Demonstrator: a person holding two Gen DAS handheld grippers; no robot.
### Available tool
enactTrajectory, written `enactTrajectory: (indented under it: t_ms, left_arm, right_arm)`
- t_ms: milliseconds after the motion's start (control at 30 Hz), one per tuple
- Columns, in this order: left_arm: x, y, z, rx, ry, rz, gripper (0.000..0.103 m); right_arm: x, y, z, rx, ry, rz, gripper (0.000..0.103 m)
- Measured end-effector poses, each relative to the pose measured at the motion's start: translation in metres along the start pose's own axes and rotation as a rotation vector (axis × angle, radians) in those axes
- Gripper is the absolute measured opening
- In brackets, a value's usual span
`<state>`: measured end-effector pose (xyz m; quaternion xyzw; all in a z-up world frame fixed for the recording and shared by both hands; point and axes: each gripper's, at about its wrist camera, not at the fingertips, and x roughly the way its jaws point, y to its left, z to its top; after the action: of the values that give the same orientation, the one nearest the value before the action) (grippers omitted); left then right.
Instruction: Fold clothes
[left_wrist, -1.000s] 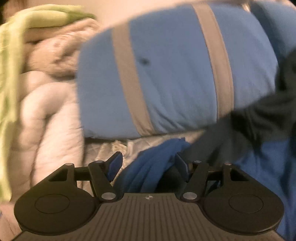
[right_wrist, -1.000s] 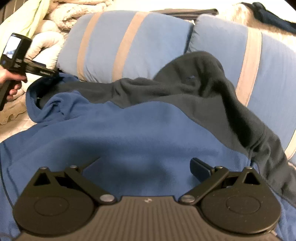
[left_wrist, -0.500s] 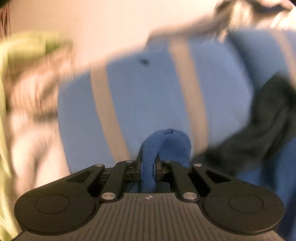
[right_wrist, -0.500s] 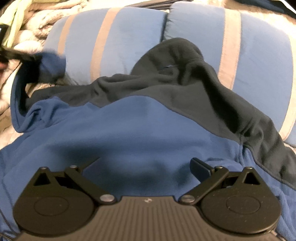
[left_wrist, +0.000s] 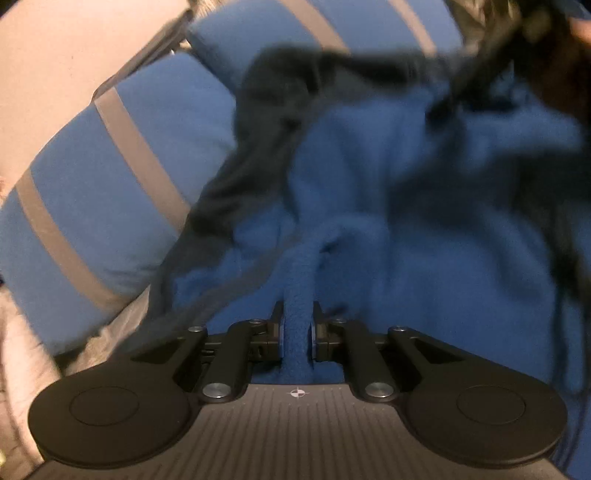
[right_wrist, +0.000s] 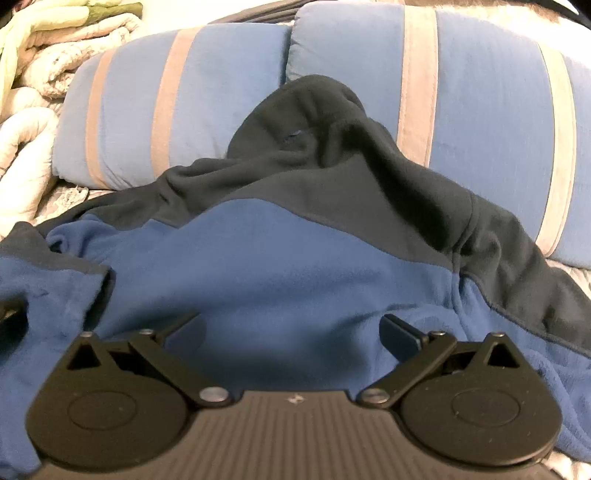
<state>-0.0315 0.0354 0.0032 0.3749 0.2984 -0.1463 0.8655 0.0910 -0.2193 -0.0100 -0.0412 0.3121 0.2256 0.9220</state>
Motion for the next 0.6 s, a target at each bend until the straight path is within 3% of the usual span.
enactTrajectory:
  t_ms: [33, 133, 267, 367, 433, 600]
  left_arm:
    - [-0.001, -0.005, 0.001, 0.031, 0.014, 0.023, 0.034]
    - [-0.015, -0.017, 0.009, 0.118, -0.015, 0.093, 0.065]
    - [-0.03, -0.03, 0.028, 0.206, -0.058, 0.04, 0.069]
    - [-0.023, -0.04, 0.042, 0.256, -0.025, -0.008, 0.069]
    - [-0.01, -0.034, 0.051, 0.221, 0.014, -0.052, 0.068]
    - [0.021, 0.006, 0.069, 0.011, 0.114, -0.212, 0.062]
  right_arm:
    - [-0.001, 0.0, 0.0, 0.002, 0.001, 0.001, 0.103]
    - [0.0, -0.001, 0.001, 0.012, 0.004, 0.005, 0.103]
    - [0.0, -0.001, 0.003, 0.024, 0.005, 0.015, 0.103]
    - [0.0, -0.001, 0.003, 0.024, 0.009, 0.021, 0.103]
    - [-0.001, -0.001, 0.003, 0.025, 0.011, 0.026, 0.103]
    - [0.001, -0.003, 0.003, 0.034, 0.018, 0.025, 0.103]
